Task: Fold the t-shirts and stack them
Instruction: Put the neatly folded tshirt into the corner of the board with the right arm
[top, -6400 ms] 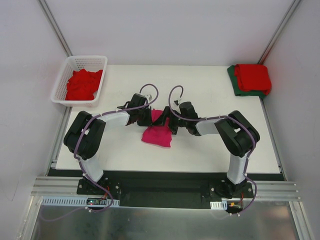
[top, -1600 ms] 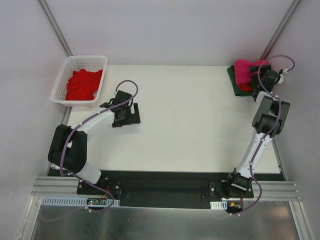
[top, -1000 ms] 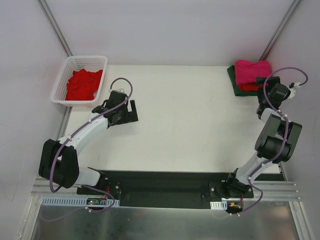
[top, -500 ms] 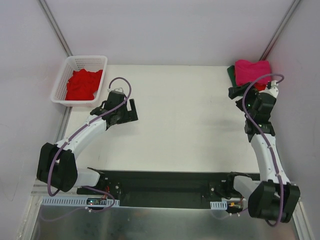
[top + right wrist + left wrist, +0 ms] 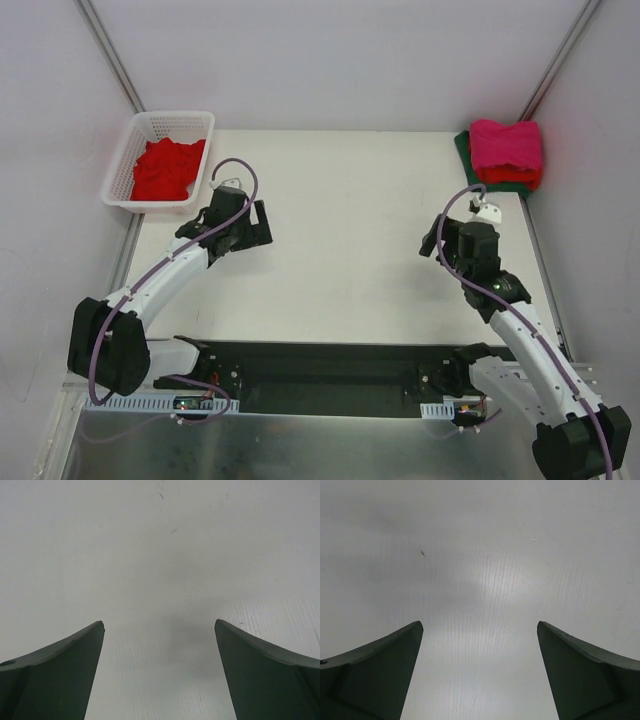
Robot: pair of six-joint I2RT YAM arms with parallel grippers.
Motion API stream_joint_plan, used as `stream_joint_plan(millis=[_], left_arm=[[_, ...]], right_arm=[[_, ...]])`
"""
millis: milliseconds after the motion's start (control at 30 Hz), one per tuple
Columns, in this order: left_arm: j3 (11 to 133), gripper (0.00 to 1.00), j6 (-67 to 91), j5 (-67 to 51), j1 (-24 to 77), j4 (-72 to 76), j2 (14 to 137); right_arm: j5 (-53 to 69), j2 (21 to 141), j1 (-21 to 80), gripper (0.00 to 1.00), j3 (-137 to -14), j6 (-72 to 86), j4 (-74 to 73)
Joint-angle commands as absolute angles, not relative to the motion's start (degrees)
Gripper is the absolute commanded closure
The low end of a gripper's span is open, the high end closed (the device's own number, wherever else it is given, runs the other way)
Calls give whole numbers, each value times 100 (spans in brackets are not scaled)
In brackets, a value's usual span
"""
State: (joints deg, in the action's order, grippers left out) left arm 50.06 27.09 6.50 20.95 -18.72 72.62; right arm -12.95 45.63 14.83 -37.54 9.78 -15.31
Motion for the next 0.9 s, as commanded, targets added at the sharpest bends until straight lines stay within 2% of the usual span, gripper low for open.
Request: stream_joint_plan(millis=[0,133,400,867], left_arm=[[4904,1,2988,993,2118,-1837,6996],[4913,1,3173,1133,2153,-1837,7058],[4957,1,3120,1520,2276,-1828,6970],[4843,1,3067,1889,2355,-1714,7102]], right_arm=[[-2880,4570,2161,4,-3456,835,-1399],[-3708,5184,2601,4,-3419,686,-1055],[-3489,6309,2935,4,-3612,695,-554],[-3445,6530,3085,4,-3946,475,-457]])
